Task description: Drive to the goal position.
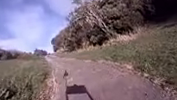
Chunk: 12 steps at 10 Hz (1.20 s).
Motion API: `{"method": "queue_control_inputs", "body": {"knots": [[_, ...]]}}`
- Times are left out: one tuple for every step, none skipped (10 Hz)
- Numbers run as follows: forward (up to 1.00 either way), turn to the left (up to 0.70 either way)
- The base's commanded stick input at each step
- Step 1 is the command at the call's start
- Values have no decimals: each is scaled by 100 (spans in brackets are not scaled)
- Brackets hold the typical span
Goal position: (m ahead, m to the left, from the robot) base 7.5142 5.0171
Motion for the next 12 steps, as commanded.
{"method": "queue_control_inputs", "body": {"knots": [[70,14],[70,14],[70,14],[70,14],[70,14],[70,14],[70,14],[70,14],[70,14],[70,14],[70,14],[70,14]]}}
